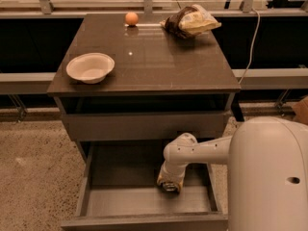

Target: Pick 7up can from middle drawer and place on counter

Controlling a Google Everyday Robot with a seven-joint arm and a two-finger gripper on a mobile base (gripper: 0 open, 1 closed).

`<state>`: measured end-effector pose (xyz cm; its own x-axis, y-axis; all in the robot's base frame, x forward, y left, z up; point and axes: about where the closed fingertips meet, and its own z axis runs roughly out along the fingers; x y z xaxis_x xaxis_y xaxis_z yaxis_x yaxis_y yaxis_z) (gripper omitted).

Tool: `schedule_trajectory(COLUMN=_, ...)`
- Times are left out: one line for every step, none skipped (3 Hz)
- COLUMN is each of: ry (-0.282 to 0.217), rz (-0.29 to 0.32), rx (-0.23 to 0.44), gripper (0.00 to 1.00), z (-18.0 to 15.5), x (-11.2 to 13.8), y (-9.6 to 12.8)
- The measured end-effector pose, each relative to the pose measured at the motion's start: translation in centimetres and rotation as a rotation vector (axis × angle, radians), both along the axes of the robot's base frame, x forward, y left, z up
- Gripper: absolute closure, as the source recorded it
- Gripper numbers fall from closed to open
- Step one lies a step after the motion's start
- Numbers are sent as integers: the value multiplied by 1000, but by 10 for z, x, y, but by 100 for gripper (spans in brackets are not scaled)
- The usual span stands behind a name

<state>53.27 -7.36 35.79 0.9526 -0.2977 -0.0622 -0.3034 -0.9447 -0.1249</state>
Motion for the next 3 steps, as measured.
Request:
schedule_trajectory(ry=0, rz=0, rx=1, gripper=90, z=1, x=0, y=0)
schedule_trajectory(ry=-41, rz=34, rx=71, gripper=100, z=33, x=0, y=4)
schedule_trajectory(ry=-99, rz=31, rx=319, gripper=100, z=127, x=0, y=25)
